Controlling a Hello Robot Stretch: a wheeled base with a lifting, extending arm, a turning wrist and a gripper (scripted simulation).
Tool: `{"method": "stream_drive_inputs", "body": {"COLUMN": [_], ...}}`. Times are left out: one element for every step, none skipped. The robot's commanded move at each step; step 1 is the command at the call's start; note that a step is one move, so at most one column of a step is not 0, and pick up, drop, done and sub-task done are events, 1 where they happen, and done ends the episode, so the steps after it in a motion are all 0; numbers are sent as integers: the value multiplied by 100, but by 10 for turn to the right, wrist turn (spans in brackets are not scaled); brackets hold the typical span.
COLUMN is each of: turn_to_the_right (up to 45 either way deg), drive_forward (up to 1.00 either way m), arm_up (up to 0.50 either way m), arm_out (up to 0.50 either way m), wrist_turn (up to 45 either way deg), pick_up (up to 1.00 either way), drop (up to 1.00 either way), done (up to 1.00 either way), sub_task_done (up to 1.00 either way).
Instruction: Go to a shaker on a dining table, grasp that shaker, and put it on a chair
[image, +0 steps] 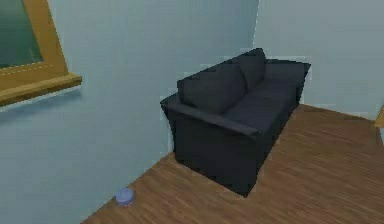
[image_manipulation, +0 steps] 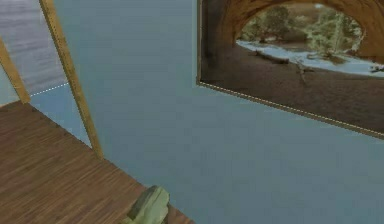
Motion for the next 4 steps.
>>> {"method": "stream_drive_inputs", "body": {"turn_to_the_right": [-90, 0, 300, 0], "drive_forward": [0, 45, 0, 5], "arm_up": [0, 0, 0, 0], "arm_out": [0, 0, 0, 0], "wrist_turn": [0, 0, 0, 0], "pick_up": [0, 0, 0, 0], "drop": [0, 0, 0, 0], "done": [0, 0, 0, 0], "sub_task_done": [0, 0, 0, 0]}}
